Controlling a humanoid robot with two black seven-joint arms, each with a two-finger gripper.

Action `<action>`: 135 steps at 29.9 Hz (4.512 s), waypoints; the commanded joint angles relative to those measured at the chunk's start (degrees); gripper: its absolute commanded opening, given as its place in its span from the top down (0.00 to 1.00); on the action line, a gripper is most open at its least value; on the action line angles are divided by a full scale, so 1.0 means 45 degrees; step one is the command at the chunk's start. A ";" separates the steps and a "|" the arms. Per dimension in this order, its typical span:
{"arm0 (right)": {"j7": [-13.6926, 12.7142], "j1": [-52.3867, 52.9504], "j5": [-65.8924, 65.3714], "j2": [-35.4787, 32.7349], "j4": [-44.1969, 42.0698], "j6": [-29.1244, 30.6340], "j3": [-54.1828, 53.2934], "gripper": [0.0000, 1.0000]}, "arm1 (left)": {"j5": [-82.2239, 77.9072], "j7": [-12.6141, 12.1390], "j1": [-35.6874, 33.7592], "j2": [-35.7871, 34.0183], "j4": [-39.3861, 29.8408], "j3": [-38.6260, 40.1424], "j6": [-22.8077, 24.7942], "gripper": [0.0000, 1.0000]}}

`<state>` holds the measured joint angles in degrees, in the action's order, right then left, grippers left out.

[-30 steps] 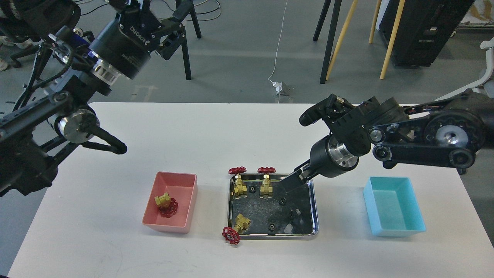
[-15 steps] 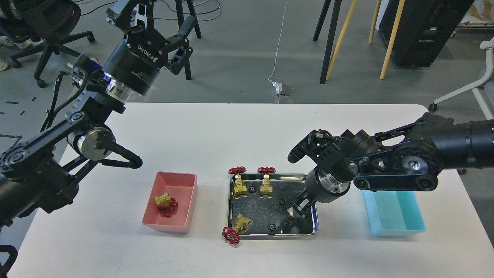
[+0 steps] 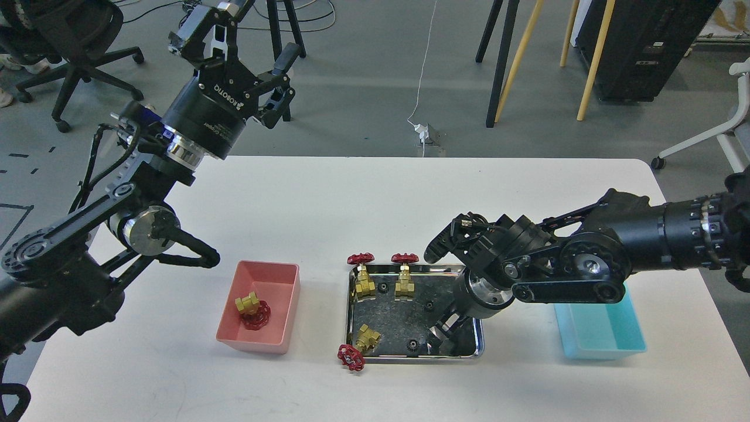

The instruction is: Place valve in pink box and gear in blue box

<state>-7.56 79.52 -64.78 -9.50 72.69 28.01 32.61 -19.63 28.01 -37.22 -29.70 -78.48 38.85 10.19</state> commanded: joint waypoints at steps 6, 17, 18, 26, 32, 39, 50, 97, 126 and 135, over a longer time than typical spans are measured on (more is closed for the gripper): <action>0.0000 -0.0268 0.0001 0.0684 -0.0549 -0.0001 -0.0001 0.40 | -0.0013 -0.0002 0.0243 -0.0021 -0.0001 0.0038 0.0000 0.14; -0.0019 -0.0658 -0.0018 0.0939 -0.0978 -0.0001 0.0038 0.49 | -0.0013 -0.0002 0.0556 -0.0041 -0.0001 0.0175 0.0078 0.14; -0.0020 -0.0717 -0.0018 0.0958 -0.1037 -0.0001 0.0038 0.49 | -0.0013 -0.0002 0.0575 -0.0041 -0.0001 0.0175 0.0078 0.14; -0.0059 -0.0952 -0.0038 0.1076 -0.1271 -0.0001 0.0038 0.49 | -0.0013 -0.0002 0.0615 -0.0041 -0.0001 0.0175 0.0098 0.14; -0.0039 -0.1010 -0.0038 0.1076 -0.1369 -0.0001 0.0019 0.56 | -0.0013 -0.0002 0.0654 -0.0041 -0.0001 0.0175 0.0118 0.14; -0.0059 -0.1108 -0.0018 0.1076 -0.1388 -0.0001 0.0019 0.73 | -0.0013 -0.0002 0.0732 -0.0041 0.0018 0.0175 0.0118 0.14; -0.0078 -0.0835 0.0040 0.0998 -0.1213 -0.0001 -0.0040 0.82 | -0.0013 -0.0002 0.0829 -0.0041 0.0018 0.0175 0.0118 0.14; -0.0332 -0.1166 -0.3261 -1.0545 0.3689 -0.0001 -0.1368 0.53 | -0.0033 -0.0002 0.1200 0.1150 -0.0001 -0.0040 0.0118 0.14; 0.2557 -0.2629 1.7496 -0.7286 -0.4859 -0.0001 -1.1855 0.04 | 0.0689 -0.0002 -0.3641 0.0174 0.4292 -0.3047 0.3294 0.13; 0.2753 -0.3900 1.8322 -0.4960 -0.8009 -0.0001 -1.2384 0.01 | 0.2290 -0.0002 -0.3956 0.1284 0.7476 -0.2561 0.3957 0.11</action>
<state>4.49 62.64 17.64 -32.94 37.56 27.98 -23.00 -11.94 28.01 -55.11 -26.46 -48.75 26.26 27.96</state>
